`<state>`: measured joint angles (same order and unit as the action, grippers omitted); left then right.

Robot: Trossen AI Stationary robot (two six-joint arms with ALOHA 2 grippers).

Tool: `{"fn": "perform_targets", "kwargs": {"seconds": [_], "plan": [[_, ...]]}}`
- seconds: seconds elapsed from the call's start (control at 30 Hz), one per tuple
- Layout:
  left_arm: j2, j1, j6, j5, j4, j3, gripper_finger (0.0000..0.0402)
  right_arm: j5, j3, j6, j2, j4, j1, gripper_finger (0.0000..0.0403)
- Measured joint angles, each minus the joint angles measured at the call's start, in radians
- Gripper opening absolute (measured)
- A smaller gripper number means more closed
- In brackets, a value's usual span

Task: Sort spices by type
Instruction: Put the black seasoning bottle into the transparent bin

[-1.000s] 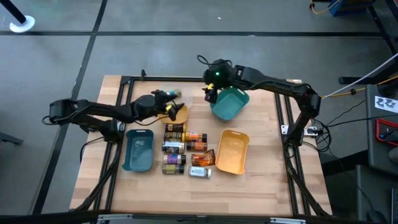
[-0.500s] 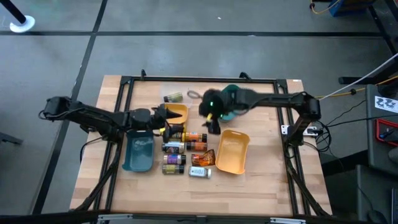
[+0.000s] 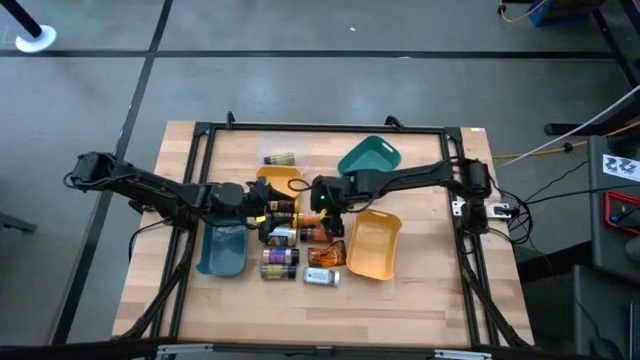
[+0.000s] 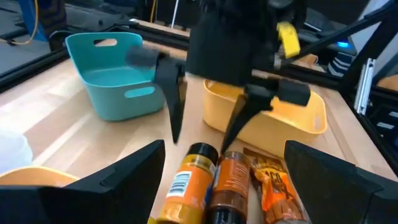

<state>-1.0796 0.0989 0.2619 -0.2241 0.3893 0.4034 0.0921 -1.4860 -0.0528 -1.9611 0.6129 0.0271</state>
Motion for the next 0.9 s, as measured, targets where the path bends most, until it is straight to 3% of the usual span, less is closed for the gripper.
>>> {"fn": "perform_targets", "kwargs": {"seconds": [0.6, 0.9], "plan": [[0.0, 0.006, 0.031, -0.019, -0.068, 0.0, 0.032, 0.031, 0.0, 0.004, -0.14, -0.087, -0.001, 0.0257], [0.0, 0.006, 0.031, -0.021, -0.066, 0.0, 0.032, 0.031, -0.002, 0.004, -0.137, -0.092, -0.001, 0.0195]]}}
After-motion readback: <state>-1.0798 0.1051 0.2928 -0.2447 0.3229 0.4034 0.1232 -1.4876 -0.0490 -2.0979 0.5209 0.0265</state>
